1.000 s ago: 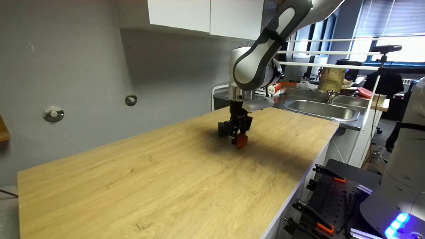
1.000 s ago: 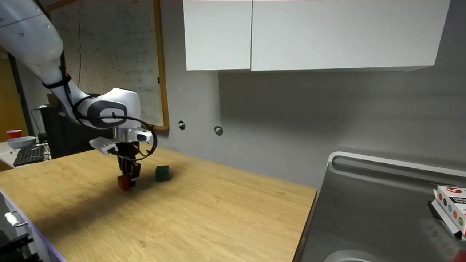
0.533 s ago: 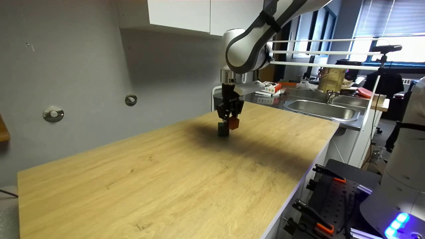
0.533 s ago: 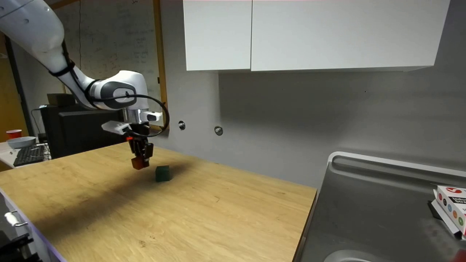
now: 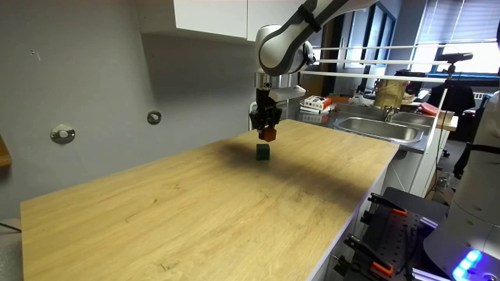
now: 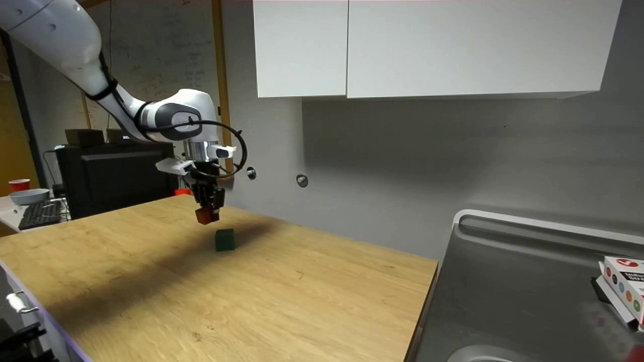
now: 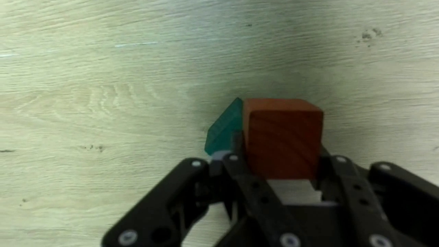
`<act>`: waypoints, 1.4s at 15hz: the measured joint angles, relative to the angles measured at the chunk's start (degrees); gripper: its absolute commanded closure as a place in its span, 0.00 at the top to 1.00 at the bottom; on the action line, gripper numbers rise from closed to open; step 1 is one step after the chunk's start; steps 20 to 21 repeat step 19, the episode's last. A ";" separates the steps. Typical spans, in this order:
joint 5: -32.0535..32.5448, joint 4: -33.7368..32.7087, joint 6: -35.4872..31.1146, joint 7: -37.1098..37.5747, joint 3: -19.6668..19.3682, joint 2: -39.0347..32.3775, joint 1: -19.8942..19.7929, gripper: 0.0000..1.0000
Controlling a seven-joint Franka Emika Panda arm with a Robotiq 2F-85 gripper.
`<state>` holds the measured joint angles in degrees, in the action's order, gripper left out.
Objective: Put the orange block on top of the green one
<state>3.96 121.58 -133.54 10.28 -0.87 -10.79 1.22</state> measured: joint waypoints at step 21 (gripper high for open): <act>-1.47 -14.80 3.98 -0.97 -0.74 -14.87 -1.90 0.95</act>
